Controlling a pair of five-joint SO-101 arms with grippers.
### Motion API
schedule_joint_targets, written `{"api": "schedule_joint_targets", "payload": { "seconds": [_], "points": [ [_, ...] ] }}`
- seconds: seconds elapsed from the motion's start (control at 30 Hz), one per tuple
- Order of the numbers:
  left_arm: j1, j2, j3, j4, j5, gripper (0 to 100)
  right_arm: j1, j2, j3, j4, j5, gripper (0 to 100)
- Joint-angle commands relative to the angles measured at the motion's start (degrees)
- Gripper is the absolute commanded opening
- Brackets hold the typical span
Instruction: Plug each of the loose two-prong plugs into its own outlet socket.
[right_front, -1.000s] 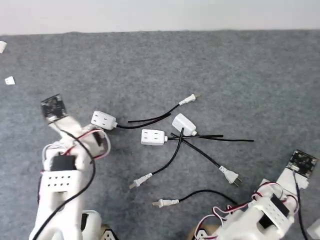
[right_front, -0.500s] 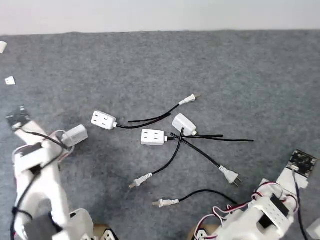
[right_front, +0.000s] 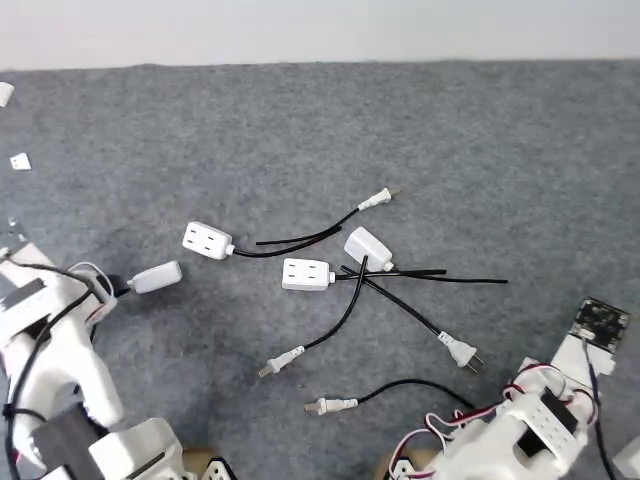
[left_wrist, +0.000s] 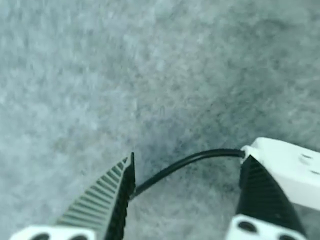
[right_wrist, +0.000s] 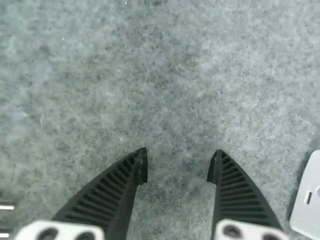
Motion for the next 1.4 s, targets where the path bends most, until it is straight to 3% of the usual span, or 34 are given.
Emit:
{"api": "schedule_joint_targets", "payload": {
  "seconds": [0.0,0.2,0.27,0.37,0.57,0.7,0.93,1.37],
  "points": [
    [-0.35,-0.18,-5.05,0.79,-4.57,32,-0.66,-0.22,0.00,-1.01,0.62,19.7],
    [0.26,-0.70,-10.07,5.98,-8.09,29,-0.66,-0.13,0.00,-1.10,0.62,19.7],
    [0.26,-2.99,-11.82,8.18,-9.14,22,-0.66,-0.13,0.00,-1.10,0.62,19.7],
    [0.70,-9.93,-12.26,9.76,-11.25,3,-0.66,-0.13,0.00,-1.10,0.62,19.7],
    [13.63,-24.26,0.57,18.20,-26.90,1,-0.66,-0.04,0.00,-1.10,0.62,19.7],
    [22.07,-26.64,6.81,14.51,-25.49,1,-0.66,-0.04,0.00,-1.10,0.62,19.7],
    [28.40,-16.79,4.26,13.80,-24.88,1,-0.66,-0.04,0.09,-1.10,0.62,19.7],
    [22.51,12.84,-17.80,8.00,-24.88,1,-0.66,-0.04,0.09,-1.10,0.62,19.7]
  ]
}}
